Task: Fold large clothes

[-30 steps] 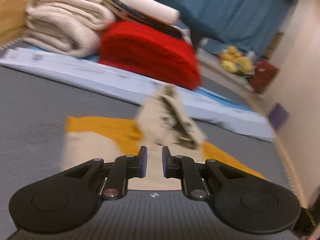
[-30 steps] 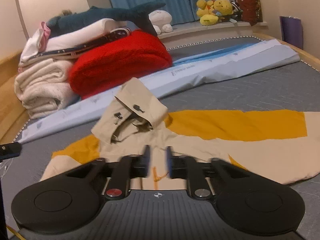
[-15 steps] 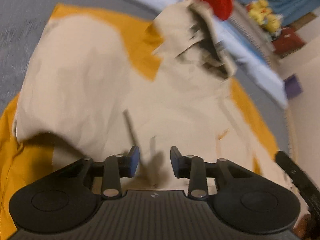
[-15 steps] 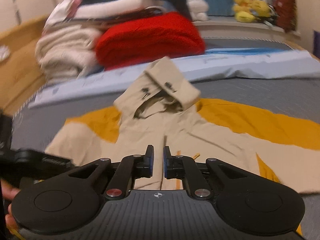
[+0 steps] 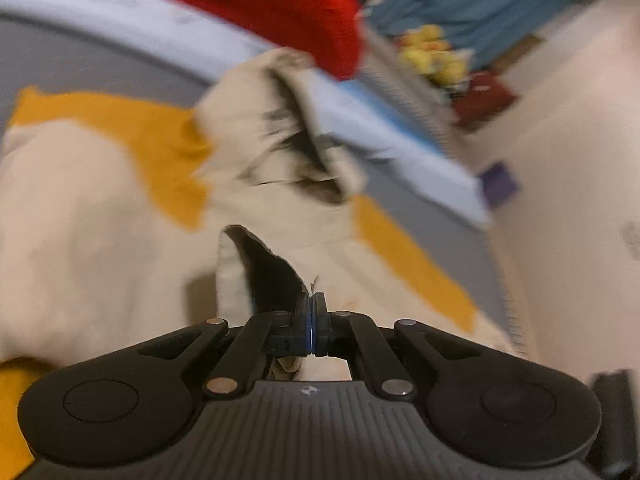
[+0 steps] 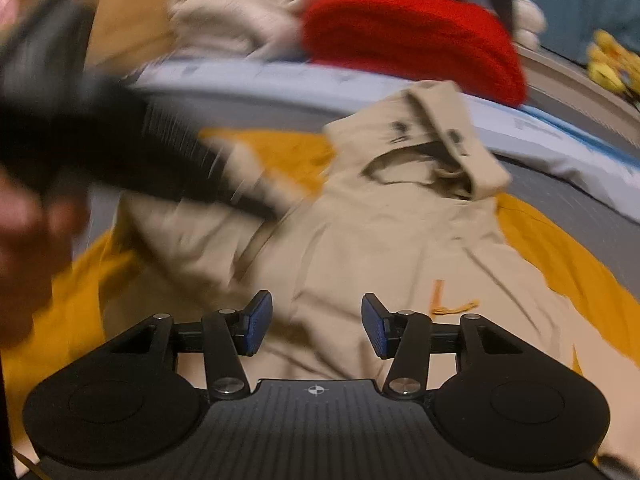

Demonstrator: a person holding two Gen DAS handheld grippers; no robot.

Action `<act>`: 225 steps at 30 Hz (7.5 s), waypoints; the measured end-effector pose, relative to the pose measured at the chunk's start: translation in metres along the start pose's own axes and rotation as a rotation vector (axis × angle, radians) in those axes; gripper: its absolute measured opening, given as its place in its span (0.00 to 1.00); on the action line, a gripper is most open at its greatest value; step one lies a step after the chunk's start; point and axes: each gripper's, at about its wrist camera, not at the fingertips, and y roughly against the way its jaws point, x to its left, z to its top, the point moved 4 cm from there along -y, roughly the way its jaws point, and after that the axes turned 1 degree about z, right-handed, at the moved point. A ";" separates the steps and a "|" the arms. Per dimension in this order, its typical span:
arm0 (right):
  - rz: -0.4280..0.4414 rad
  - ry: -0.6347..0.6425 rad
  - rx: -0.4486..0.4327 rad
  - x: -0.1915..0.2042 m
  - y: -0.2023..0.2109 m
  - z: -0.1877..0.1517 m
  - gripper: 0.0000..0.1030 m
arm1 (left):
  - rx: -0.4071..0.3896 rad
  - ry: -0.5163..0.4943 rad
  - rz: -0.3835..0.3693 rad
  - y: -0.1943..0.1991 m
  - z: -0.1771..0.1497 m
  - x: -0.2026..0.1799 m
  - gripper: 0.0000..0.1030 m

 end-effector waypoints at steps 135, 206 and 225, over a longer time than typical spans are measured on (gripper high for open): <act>-0.727 -1.686 -0.733 -0.465 0.145 -0.385 0.18 | 0.034 -0.325 0.531 -0.019 -0.017 -0.002 0.66; 0.119 -0.963 -0.137 -0.135 -0.044 -0.034 0.00 | 0.143 -0.307 0.146 -0.034 -0.031 -0.035 0.52; -0.123 -1.002 0.027 -0.140 -0.044 -0.048 0.30 | -0.101 0.070 0.511 0.018 -0.005 0.026 0.41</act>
